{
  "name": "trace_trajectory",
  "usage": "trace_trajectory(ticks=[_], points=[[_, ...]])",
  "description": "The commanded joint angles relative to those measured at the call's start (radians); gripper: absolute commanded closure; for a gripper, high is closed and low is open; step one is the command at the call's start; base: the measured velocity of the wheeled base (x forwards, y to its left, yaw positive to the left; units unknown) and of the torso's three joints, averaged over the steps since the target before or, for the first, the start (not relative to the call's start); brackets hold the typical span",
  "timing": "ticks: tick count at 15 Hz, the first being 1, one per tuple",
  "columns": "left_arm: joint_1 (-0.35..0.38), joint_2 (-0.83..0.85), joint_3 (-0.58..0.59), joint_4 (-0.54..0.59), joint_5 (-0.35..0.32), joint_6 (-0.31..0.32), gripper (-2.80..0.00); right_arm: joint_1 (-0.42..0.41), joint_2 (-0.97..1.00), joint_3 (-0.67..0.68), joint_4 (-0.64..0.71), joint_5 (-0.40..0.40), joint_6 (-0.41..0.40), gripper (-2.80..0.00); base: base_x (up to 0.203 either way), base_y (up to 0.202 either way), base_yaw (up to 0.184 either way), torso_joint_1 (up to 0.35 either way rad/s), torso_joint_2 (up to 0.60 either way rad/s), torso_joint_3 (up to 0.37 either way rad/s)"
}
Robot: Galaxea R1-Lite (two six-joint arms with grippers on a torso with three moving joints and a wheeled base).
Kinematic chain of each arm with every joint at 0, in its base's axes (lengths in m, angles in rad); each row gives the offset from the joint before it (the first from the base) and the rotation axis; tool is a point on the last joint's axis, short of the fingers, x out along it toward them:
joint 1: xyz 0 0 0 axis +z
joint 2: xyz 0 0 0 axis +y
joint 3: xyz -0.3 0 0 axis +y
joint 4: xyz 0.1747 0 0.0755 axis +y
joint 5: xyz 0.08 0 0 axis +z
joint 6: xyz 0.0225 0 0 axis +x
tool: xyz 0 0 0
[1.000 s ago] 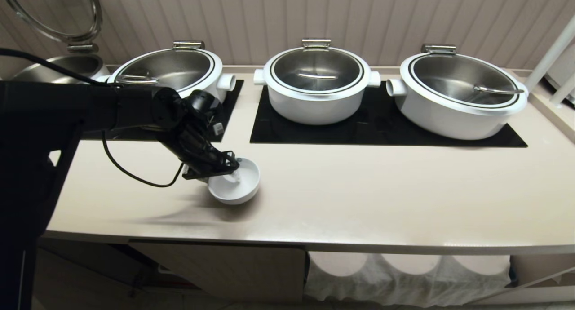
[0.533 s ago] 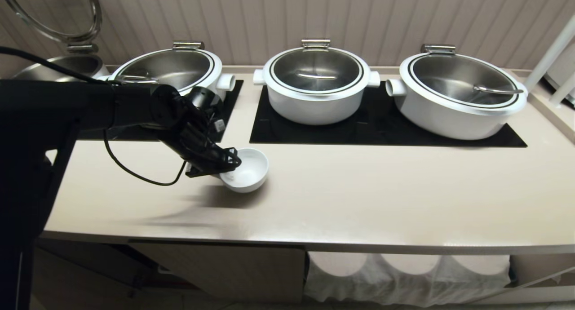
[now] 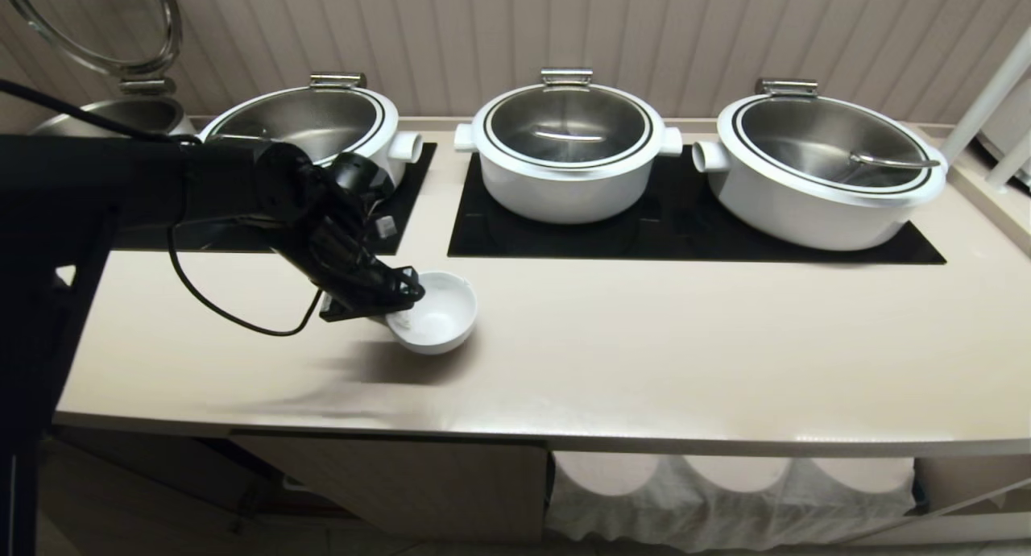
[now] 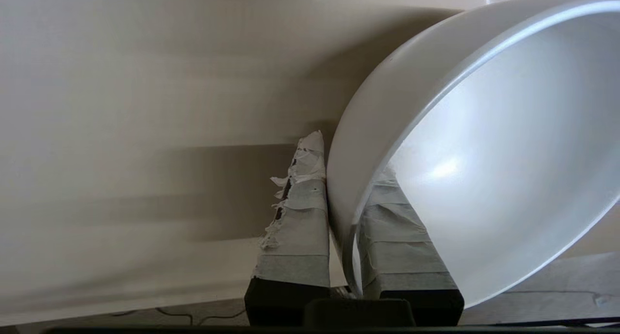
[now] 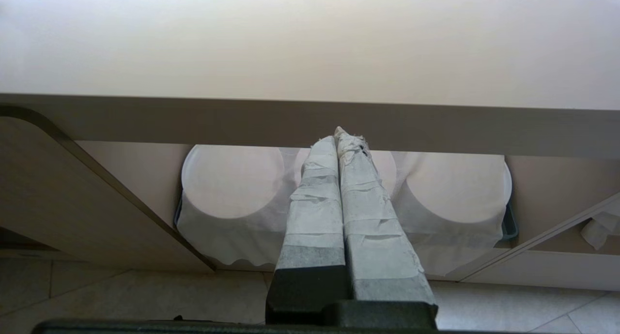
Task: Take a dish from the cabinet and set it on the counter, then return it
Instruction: Pick up the bowl from the table
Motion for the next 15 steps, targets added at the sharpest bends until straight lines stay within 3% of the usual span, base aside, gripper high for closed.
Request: trace_trajectory(ticks=[1,5,9,15], points=[[-0.005,-0.015,-0.003,0.003,0.000,-0.047,0.00,0.001,0.000,0.000,-0.001,0.000,0.000,0.00,0.000,0.000,0.000,0.000,0.00,0.000],[-0.014,-0.041,0.000,0.003,-0.004,-0.083,0.00,0.001,0.000,0.000,0.001,0.000,0.000,0.00,0.000,0.000,0.000,0.000,0.00,0.000],[-0.027,-0.067,0.000,0.003,-0.010,-0.197,0.00,0.000,0.000,0.000,-0.001,0.000,0.000,0.00,0.000,0.000,0.000,0.000,0.00,0.000],[-0.032,-0.112,0.002,0.003,-0.014,-0.313,0.00,0.001,0.000,0.000,-0.001,0.000,0.000,0.00,0.000,0.000,0.000,0.000,0.00,0.000]])
